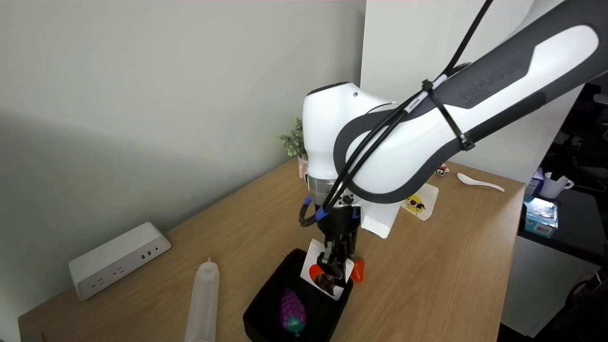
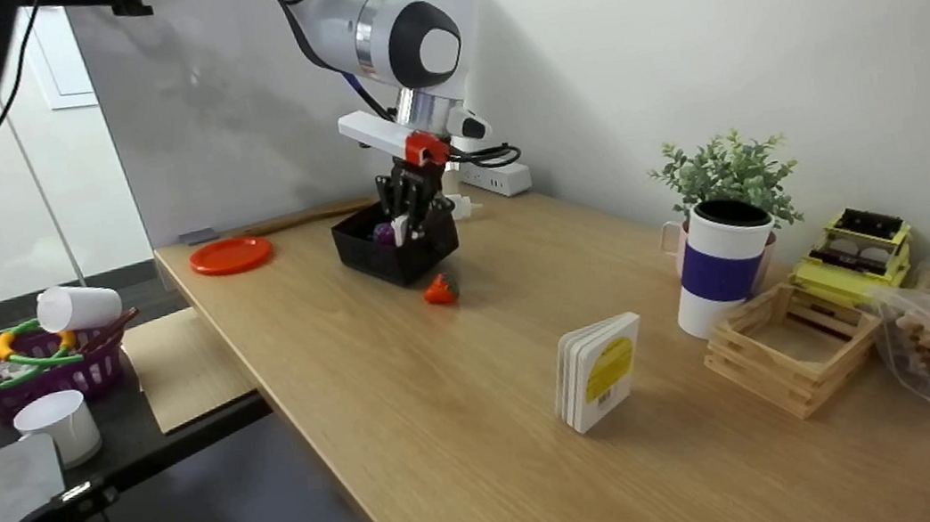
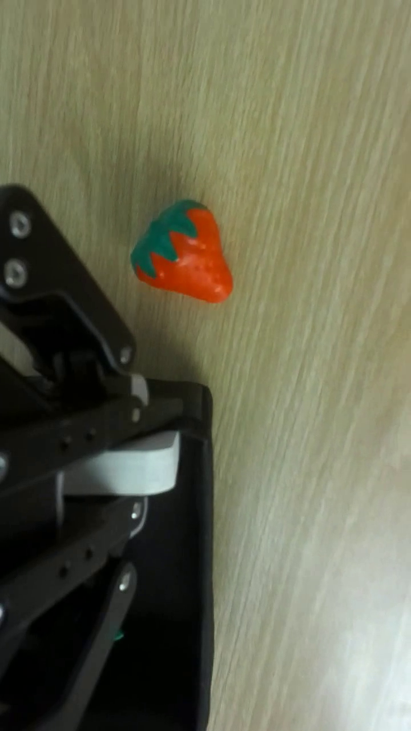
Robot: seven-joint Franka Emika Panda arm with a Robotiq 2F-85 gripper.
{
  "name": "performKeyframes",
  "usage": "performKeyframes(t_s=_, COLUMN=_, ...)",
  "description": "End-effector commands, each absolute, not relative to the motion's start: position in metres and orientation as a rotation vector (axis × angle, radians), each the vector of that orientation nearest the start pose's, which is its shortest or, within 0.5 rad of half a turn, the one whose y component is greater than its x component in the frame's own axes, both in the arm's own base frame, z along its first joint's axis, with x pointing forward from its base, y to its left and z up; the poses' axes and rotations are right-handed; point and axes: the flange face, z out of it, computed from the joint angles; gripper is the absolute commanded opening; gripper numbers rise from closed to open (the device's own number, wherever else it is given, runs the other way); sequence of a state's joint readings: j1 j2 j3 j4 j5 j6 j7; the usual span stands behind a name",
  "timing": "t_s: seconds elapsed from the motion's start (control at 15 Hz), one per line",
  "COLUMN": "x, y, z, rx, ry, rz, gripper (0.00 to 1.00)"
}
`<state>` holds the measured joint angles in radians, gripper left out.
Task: Remove the things from the black box and put them on the table
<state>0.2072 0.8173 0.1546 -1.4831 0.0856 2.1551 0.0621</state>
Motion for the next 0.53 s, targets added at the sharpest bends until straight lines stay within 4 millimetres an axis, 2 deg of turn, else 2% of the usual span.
performKeyframes(t_s=0.0, x=0.6462, y=0.2232, z=0.1869, rx=-3.009, ry=-0.204, rz=0.339, gripper=0.05)
performKeyframes(t_s=0.47, x=0.6389, y=0.2197, z=0.1804, rx=-3.006, ry=-0.16, rz=0.485, gripper=0.05)
